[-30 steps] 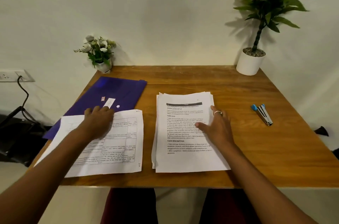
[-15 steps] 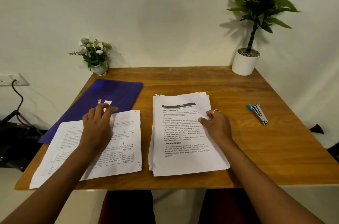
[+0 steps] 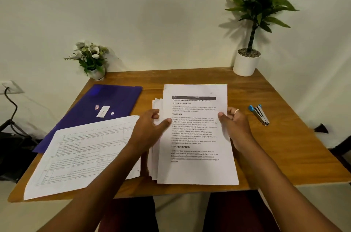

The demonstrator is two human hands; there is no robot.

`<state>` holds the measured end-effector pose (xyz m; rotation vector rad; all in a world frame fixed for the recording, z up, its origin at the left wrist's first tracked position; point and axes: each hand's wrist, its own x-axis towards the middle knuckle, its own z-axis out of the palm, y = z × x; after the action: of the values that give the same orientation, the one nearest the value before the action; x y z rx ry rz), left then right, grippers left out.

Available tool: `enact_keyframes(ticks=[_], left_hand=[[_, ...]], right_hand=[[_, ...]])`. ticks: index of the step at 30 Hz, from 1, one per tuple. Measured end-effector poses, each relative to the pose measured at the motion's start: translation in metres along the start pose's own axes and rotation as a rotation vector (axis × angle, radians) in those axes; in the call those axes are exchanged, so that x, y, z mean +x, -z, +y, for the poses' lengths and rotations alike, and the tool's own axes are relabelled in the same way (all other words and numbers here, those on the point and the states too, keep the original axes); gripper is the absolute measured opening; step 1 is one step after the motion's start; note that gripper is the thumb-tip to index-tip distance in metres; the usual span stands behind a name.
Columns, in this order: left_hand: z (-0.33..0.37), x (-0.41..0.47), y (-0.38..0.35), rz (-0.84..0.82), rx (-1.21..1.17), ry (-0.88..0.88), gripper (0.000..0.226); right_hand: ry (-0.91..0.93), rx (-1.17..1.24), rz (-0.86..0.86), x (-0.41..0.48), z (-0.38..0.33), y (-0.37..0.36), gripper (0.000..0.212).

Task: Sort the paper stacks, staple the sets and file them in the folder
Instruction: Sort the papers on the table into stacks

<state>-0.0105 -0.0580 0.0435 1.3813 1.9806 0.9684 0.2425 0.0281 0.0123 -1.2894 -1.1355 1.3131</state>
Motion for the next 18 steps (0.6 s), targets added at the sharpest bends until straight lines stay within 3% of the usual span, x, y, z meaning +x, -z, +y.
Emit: enact_keyframes(ticks=[3,5,8,12,18], left_hand=[[0.006,0.0,-0.016,-0.116,-0.062,0.01,0.052],[0.008,0.0,-0.025,-0.134,-0.044,0.04,0.048],[0.005,0.001,-0.035,-0.1,0.044,0.097,0.044],[-0.005,-0.003,-0.042,-0.061,0.054,0.127,0.041],[-0.01,-0.004,-0.045,-0.06,0.017,0.119,0.04]], right_hand=[[-0.022,0.091,-0.031,-0.007,-0.002,0.013,0.011],[0.021,-0.017,0.038,-0.009,0.0,0.021,0.009],[0.206,-0.484,0.344,0.004,0.014,0.048,0.018],[0.131,-1.0,0.55,0.036,0.043,0.089,0.037],[0.251,-1.007,0.517,0.07,0.048,0.093,0.021]])
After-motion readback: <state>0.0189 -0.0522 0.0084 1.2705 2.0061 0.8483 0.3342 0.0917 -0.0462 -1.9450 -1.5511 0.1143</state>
